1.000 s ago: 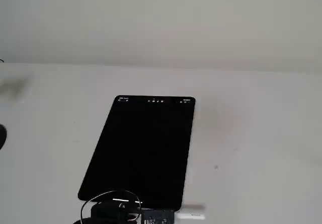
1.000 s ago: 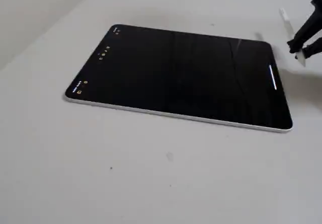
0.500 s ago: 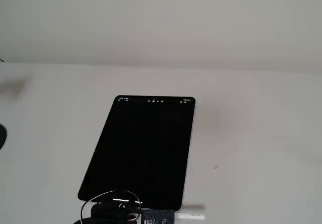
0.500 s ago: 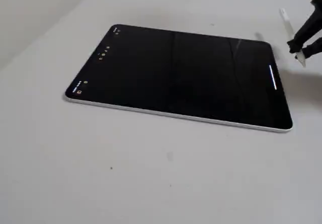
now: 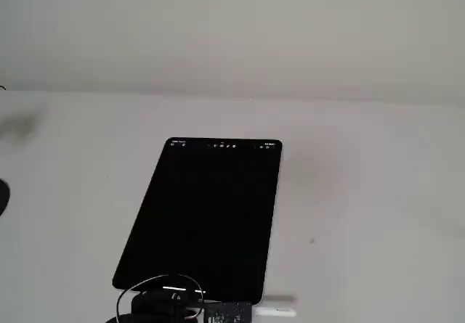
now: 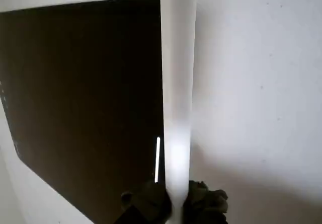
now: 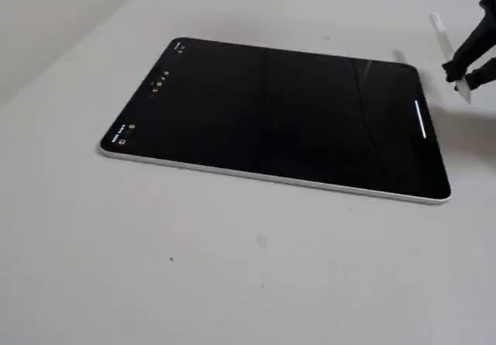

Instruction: Draw a circular shape on the ipad using the apple pencil

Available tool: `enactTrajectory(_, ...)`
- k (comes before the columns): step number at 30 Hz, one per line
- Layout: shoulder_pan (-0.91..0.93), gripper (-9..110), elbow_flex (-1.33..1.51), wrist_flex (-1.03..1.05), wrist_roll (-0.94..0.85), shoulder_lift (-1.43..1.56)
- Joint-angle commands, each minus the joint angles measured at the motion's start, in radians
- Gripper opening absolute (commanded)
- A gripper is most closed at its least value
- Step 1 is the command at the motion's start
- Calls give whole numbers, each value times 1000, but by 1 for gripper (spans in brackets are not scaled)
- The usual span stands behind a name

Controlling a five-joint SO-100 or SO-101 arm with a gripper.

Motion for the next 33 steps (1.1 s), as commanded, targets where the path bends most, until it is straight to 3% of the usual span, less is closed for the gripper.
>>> enactTrajectory(1,-3,0,-6,-2,-14,9)
enactTrajectory(12,-11,0,-6,-11,-17,9)
enactTrajectory(14,-11,0,2,-40,-66,9)
enactTrajectory(15,-15,0,9,-91,-190,9)
enactTrajectory(20,-58,0,17,-383,-528,9)
enactTrajectory(27,-114,0,123,-939,-867,-60)
enactTrajectory(33,-129,0,37,-1755,-1008,-798)
